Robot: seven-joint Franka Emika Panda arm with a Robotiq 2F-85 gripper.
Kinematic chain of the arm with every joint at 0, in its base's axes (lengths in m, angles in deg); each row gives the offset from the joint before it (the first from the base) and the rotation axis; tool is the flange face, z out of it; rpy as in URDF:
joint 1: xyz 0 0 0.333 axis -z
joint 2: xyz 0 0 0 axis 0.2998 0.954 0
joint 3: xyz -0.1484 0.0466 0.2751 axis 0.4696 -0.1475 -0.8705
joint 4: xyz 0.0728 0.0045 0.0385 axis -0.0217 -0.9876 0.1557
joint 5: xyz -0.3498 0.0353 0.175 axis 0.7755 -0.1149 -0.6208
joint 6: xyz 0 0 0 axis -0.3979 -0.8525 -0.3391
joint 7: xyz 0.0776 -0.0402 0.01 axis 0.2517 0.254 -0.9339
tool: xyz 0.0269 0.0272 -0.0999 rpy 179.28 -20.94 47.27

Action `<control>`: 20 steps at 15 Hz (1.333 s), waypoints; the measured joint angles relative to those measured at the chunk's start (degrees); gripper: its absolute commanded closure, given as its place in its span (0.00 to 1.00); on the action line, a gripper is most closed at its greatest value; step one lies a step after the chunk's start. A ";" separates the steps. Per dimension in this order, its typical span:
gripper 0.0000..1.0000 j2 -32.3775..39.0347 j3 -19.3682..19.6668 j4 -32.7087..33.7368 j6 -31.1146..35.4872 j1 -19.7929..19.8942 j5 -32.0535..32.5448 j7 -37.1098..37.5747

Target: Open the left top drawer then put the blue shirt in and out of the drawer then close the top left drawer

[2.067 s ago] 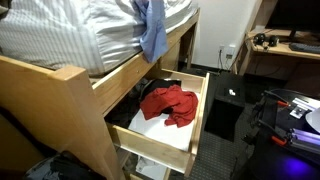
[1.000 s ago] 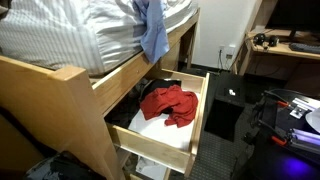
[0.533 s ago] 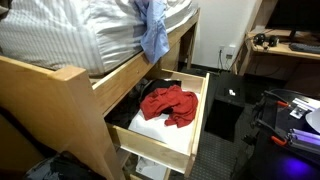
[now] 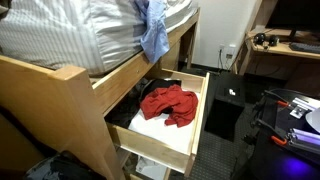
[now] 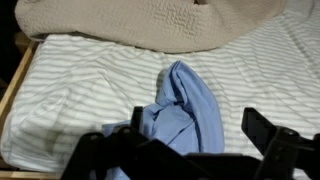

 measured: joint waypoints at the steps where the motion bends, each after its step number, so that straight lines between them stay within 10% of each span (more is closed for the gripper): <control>1: 0.00 0.60 2.23 -1.53 -0.96 -0.74 0.51 0.00; 12: 0.00 7.96 32.65 -20.67 -25.74 -13.03 2.14 -0.19; 20: 0.00 9.55 32.61 -26.03 -29.66 -18.01 2.51 -0.55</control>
